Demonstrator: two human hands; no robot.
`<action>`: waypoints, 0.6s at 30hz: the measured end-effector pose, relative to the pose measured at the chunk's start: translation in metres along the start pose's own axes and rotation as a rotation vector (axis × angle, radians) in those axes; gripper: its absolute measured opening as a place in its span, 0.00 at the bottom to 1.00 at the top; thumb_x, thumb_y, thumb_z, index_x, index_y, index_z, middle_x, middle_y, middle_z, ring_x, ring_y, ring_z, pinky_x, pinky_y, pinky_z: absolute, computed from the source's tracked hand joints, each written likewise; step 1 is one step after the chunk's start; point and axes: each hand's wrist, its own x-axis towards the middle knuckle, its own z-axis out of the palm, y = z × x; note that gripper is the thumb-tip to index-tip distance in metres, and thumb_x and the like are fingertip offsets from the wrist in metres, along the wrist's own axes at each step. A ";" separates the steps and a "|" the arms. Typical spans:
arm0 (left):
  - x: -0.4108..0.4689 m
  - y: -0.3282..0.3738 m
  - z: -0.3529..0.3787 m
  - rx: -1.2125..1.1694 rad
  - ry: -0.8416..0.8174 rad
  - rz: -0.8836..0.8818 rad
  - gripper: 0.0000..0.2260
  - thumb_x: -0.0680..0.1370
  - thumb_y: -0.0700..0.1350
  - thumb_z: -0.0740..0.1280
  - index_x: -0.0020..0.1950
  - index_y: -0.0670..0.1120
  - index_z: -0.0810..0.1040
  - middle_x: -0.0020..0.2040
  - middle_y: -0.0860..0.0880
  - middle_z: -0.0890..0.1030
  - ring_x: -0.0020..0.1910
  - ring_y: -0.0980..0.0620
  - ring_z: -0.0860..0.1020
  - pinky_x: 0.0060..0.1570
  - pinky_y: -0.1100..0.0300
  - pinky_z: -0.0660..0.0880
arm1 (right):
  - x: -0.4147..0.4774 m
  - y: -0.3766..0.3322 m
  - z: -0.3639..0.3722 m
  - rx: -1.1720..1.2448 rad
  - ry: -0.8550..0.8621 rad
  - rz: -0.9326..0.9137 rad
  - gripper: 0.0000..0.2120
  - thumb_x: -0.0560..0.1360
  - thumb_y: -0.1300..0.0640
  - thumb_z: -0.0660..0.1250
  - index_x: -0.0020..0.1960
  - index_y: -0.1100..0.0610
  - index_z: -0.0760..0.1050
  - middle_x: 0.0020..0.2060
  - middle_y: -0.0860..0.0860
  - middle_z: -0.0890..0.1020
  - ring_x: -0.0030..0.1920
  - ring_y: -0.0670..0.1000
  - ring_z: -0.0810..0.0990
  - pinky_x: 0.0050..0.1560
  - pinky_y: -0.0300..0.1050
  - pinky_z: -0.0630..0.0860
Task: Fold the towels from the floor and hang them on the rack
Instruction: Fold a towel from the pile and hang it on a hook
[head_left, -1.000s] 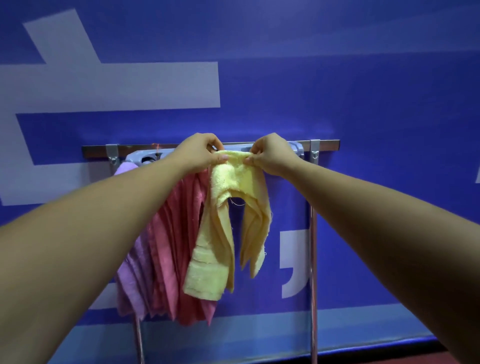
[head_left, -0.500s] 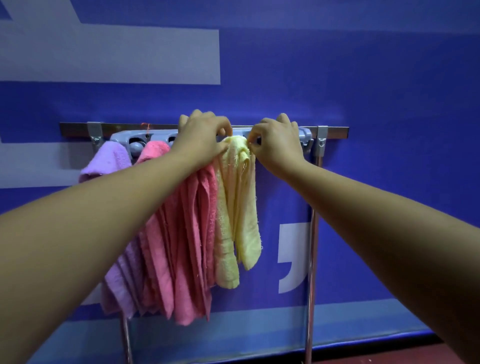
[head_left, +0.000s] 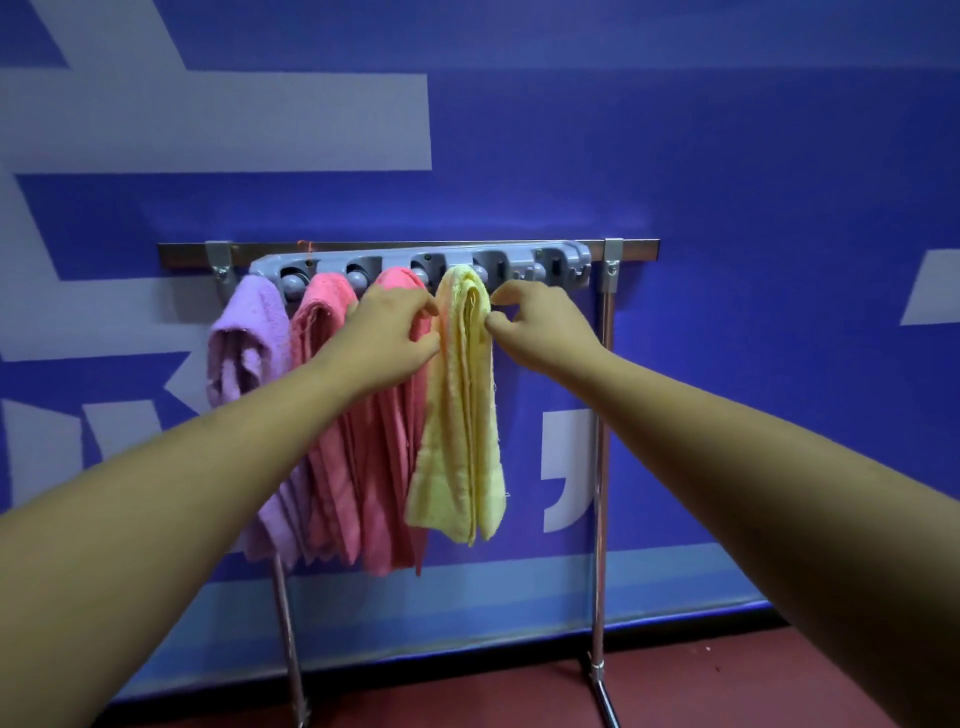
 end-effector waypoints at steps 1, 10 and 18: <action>-0.012 0.002 0.001 -0.043 -0.023 -0.014 0.14 0.74 0.46 0.67 0.58 0.45 0.80 0.51 0.46 0.81 0.51 0.46 0.78 0.52 0.56 0.72 | -0.014 0.000 0.000 0.037 -0.018 0.040 0.17 0.74 0.49 0.61 0.59 0.54 0.79 0.49 0.51 0.84 0.48 0.55 0.81 0.51 0.51 0.78; -0.144 0.011 0.044 -0.140 -0.249 -0.247 0.07 0.76 0.44 0.68 0.52 0.43 0.80 0.46 0.46 0.83 0.44 0.48 0.79 0.46 0.58 0.72 | -0.144 0.007 0.057 0.063 -0.190 0.242 0.21 0.75 0.47 0.61 0.62 0.58 0.74 0.54 0.55 0.81 0.54 0.59 0.79 0.56 0.58 0.76; -0.282 -0.007 0.111 -0.120 -0.432 -0.460 0.11 0.78 0.49 0.66 0.55 0.42 0.78 0.52 0.41 0.81 0.54 0.42 0.78 0.54 0.52 0.74 | -0.253 0.037 0.147 -0.008 -0.415 0.327 0.26 0.76 0.48 0.63 0.70 0.59 0.71 0.66 0.58 0.77 0.67 0.61 0.72 0.65 0.58 0.67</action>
